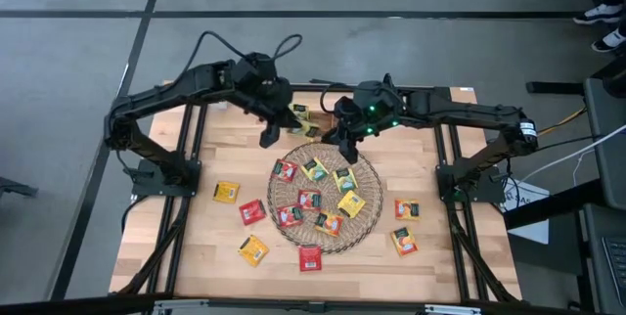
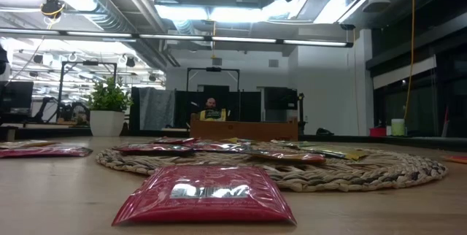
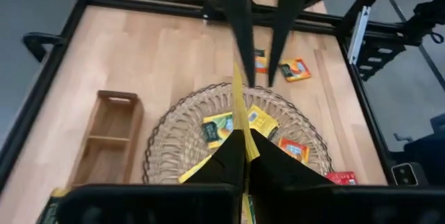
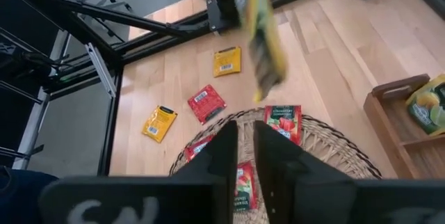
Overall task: Pick & Place Tea
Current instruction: Put the yellow tea bag into the left of the wooden organizer
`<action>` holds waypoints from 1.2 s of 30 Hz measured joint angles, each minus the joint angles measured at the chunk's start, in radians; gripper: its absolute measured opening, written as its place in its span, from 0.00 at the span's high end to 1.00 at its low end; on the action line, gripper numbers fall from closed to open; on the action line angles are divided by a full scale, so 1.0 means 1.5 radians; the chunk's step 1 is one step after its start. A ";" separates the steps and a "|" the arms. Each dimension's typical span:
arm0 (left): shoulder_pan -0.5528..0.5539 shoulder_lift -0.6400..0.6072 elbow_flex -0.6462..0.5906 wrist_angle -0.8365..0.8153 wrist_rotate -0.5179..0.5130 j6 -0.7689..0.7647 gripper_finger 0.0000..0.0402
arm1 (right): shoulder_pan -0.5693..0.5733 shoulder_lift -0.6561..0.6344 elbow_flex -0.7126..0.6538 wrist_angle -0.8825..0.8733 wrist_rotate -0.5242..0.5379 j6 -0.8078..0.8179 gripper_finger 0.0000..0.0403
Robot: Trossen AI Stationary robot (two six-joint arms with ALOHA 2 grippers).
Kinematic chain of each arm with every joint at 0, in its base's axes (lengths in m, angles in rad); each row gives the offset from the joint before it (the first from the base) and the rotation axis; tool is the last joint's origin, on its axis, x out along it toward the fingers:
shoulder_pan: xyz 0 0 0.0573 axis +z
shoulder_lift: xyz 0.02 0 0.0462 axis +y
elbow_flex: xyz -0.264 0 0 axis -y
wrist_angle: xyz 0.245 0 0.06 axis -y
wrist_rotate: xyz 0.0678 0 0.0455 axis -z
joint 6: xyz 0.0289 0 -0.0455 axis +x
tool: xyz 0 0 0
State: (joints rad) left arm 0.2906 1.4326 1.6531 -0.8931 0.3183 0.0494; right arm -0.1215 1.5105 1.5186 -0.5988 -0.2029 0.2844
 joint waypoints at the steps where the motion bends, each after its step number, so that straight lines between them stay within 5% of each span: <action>1: 0.003 -0.006 0.000 -0.004 -0.001 0.000 0.99 | 0.000 -0.002 0.000 0.002 0.000 0.000 0.84; 14: 0.033 -0.112 -0.030 0.014 -0.006 -0.005 0.99 | -0.010 -0.005 0.000 0.127 -0.001 -0.020 0.69; 27: 0.036 -0.220 -0.217 0.274 0.013 -0.064 0.99 | -0.063 -0.005 0.000 0.203 -0.017 -0.010 0.67; 36: 0.036 -0.216 -0.261 0.333 0.030 -0.072 0.99 | -0.073 -0.005 0.000 0.225 -0.078 0.000 0.67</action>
State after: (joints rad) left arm 0.3450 1.1090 1.2610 -0.3934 0.3639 -0.0582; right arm -0.2317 1.5036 1.5192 -0.2620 -0.3194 0.2840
